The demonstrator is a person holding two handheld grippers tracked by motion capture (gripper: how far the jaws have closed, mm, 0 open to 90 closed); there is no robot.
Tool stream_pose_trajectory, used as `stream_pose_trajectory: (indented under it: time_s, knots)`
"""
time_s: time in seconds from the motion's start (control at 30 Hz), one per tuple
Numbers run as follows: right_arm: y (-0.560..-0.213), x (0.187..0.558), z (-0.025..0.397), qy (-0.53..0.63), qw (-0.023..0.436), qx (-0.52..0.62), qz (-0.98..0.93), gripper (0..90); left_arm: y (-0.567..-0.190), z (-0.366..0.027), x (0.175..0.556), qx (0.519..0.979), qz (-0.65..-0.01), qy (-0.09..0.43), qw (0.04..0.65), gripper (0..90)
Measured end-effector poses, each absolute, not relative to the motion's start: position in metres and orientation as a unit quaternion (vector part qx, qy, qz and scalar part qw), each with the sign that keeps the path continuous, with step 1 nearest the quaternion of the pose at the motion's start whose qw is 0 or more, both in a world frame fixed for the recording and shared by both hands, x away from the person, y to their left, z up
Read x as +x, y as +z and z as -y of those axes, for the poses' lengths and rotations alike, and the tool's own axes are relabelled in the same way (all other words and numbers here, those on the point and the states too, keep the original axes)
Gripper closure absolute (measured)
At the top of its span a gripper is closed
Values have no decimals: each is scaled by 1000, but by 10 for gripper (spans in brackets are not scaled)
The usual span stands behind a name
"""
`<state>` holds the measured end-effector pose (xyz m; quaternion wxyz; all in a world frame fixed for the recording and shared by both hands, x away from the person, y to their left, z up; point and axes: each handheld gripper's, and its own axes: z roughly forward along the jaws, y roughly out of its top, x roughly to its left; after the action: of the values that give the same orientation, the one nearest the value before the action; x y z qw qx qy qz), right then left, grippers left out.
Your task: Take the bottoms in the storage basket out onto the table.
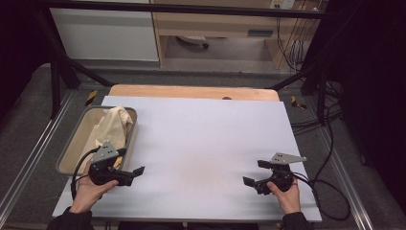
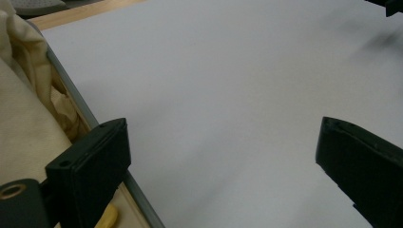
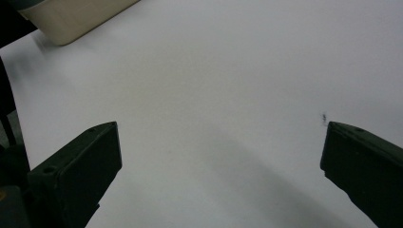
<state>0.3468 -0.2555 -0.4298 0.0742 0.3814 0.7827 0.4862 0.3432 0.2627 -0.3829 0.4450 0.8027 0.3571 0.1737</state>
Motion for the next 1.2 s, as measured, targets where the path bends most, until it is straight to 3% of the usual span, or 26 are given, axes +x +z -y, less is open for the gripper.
stream_pose_trajectory:
  time_s: [1.2]
  knots:
    - [-431,347,255,482,74,384,-784,4,-377,-286,346,788,-389,193,437,40]
